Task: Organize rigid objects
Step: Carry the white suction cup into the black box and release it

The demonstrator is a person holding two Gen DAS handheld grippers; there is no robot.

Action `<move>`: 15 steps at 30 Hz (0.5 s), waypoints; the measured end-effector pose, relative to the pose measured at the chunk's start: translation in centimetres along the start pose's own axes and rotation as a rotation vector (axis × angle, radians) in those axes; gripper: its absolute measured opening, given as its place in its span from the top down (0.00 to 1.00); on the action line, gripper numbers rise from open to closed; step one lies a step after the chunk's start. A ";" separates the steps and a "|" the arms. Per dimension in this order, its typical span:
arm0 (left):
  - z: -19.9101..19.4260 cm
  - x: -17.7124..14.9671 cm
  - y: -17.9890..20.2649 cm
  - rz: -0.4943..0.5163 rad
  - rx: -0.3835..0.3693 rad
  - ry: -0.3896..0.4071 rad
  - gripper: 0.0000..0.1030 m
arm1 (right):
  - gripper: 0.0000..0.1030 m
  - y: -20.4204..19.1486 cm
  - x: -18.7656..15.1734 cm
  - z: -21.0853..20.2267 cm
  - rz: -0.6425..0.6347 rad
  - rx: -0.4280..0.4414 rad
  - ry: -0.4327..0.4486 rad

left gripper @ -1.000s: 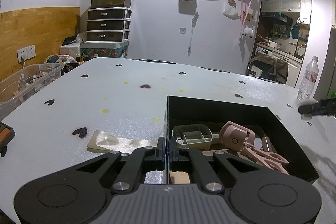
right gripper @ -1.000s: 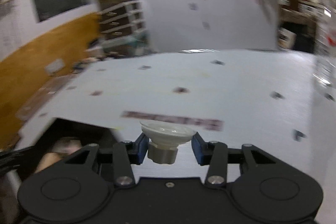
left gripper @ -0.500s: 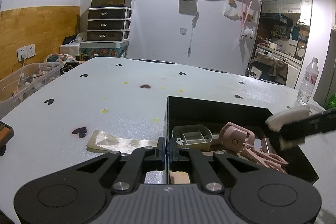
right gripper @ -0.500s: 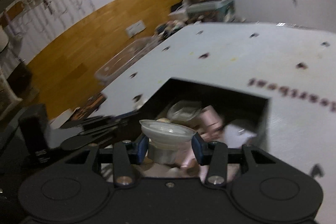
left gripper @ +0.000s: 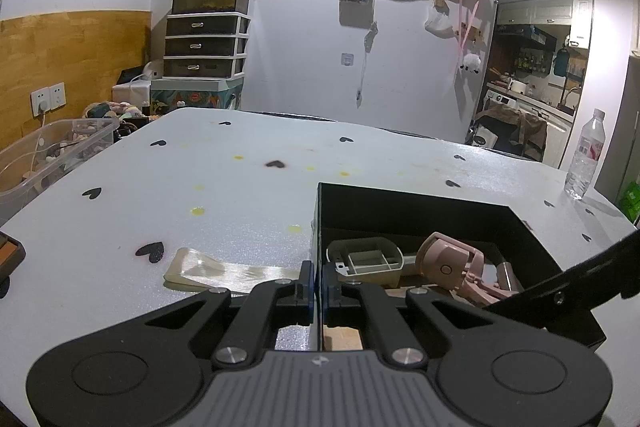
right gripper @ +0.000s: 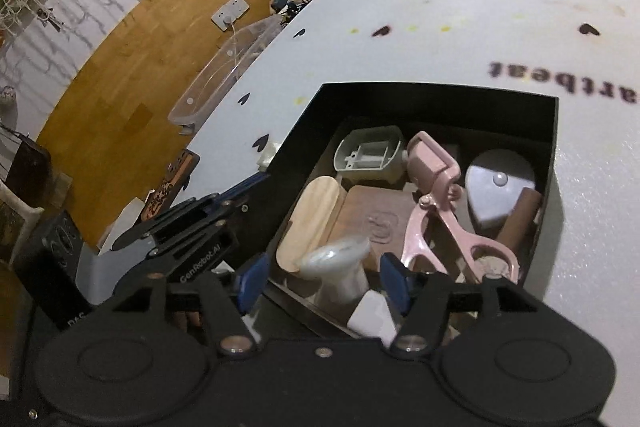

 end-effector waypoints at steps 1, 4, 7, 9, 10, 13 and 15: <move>0.0 0.0 0.0 0.000 0.000 0.000 0.97 | 0.34 0.0 0.0 -0.1 0.000 -0.005 0.002; 0.0 0.0 0.0 -0.001 0.001 0.000 0.97 | 0.29 -0.1 -0.1 -0.4 -0.009 -0.023 0.008; 0.0 0.0 0.0 0.000 0.000 0.000 0.97 | 0.26 -0.2 -0.1 -0.6 -0.011 -0.026 0.010; 0.0 0.0 0.1 -0.001 0.000 0.000 0.97 | 0.26 -0.2 -0.1 -0.7 -0.012 -0.029 0.013; 0.0 0.0 0.1 0.000 0.000 0.000 0.97 | 0.26 -0.2 -0.1 -0.7 -0.013 -0.030 0.014; 0.0 0.0 0.0 -0.001 0.000 0.000 0.97 | 0.25 -0.2 -0.1 -0.8 -0.016 -0.036 0.019; 0.0 0.0 0.0 -0.001 0.001 0.000 0.97 | 0.25 -0.2 -0.1 -1.0 -0.017 -0.038 0.024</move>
Point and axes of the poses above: each gripper's, at about its wrist camera, not at the fingertips, and z roughly the way its jaws point, y to its right, x to its top, the point moved 7 cm from there along z, roughly the way its jaws point, and after that the axes turned 14 degrees about -y, right-handed, at the moved point
